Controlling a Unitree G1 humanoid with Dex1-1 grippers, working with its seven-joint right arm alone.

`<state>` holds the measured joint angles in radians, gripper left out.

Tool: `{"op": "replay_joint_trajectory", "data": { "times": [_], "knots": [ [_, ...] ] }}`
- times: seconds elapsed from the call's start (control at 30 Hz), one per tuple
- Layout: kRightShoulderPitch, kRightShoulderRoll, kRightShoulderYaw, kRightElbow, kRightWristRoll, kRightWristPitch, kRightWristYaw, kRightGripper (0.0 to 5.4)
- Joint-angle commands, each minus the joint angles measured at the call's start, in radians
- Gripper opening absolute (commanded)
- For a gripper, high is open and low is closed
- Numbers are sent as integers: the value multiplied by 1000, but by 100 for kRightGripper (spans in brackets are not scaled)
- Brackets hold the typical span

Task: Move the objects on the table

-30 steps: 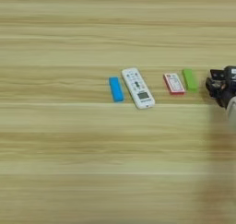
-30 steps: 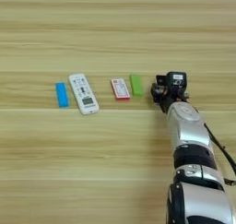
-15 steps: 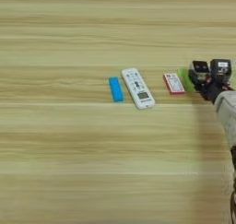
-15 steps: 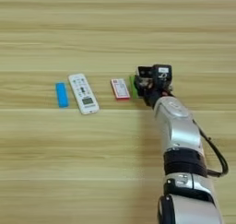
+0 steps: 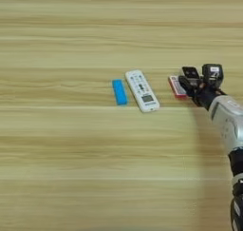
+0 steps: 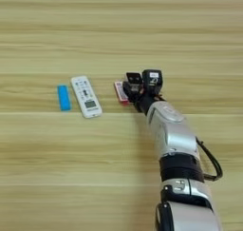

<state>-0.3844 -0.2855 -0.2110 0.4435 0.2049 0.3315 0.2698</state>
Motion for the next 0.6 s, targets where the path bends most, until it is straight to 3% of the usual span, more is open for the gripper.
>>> {"op": "replay_joint_trajectory", "data": {
  "times": [0.03, 0.5, 0.6],
  "knots": [
    [-65, -27, 5, -38, -10, -21, 0, 248],
    [-69, -32, 19, -33, -27, 16, 1, 248],
    [-68, -33, 22, -33, -29, 16, 2, 298]
  ]
}}
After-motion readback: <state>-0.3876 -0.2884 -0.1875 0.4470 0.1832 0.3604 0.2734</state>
